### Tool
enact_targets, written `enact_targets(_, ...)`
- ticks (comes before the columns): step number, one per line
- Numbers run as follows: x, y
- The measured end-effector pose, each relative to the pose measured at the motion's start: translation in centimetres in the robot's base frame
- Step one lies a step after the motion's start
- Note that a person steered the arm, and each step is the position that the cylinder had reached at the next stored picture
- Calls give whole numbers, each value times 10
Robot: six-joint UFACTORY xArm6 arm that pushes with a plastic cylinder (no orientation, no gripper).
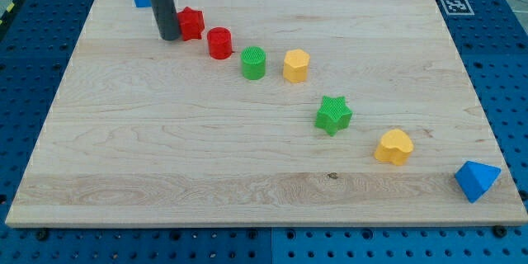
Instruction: Slightly push the red circle diagonally to the top left of the green circle
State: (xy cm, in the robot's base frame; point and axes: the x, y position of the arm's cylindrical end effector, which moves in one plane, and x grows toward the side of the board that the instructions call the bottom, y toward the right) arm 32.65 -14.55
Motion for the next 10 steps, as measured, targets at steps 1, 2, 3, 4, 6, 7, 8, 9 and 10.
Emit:
enact_targets(1,-18,23)
enact_targets(2,-37,18)
enact_targets(3,-17,15)
enact_targets(4,3,33)
enact_targets(6,3,46)
enact_targets(7,12,46)
enact_targets(8,23,47)
enact_targets(9,23,55)
enact_targets(10,-3,57)
